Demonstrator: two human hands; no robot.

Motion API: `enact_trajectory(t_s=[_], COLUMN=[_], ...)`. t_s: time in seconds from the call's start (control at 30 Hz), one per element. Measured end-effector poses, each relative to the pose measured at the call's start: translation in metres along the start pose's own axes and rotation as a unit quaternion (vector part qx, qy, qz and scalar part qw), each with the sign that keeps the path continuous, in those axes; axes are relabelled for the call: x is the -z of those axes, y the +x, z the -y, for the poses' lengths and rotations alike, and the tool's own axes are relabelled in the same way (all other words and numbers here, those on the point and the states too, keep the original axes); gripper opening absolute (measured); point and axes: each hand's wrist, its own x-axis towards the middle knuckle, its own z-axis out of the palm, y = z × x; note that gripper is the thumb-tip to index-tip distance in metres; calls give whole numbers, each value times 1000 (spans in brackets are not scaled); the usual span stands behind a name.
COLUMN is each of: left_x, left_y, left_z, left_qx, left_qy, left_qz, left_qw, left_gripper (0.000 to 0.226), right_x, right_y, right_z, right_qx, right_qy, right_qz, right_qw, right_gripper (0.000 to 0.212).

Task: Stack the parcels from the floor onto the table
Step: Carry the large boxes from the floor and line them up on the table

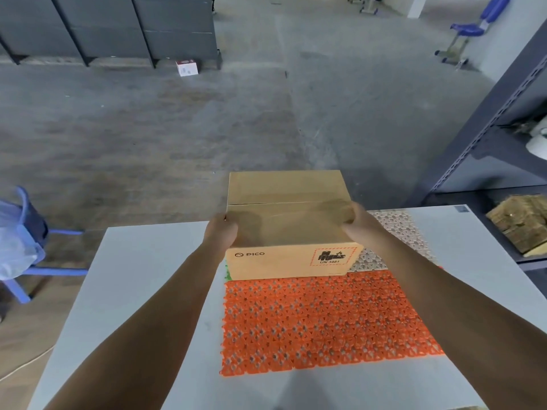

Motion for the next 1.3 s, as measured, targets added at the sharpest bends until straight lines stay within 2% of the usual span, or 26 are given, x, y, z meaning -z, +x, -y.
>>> enact_trajectory(t_s=[0.1,0.23,0.43,0.93,1.1,1.3], left_x=[1,9,20,13,9,13], left_y=[1,10,12,0,-5,-2], left_z=[3,8,22,28,32,31], left_qx=[15,-5,-22,-49,-72,-62], left_qy=[-3,-38,-77,-72,-33,-2], left_qz=[6,10,-6,-6,-2,26], left_qw=[1000,999,997,996,997,998], left_gripper=[42,53,53,55,44,47], right_x=[0,2,-18,-13,-14,-13], right_y=[1,3,1,-1,-6,-12], right_z=[4,5,10,7,10,18], right_qx=[-24,-2,41,31,45,33], right_qy=[18,15,-10,-41,-101,-174], right_qz=[-1,-17,2,1,11,26], right_qw=[1000,1000,999,999,994,984], right_gripper=[70,58,55,61,57,55])
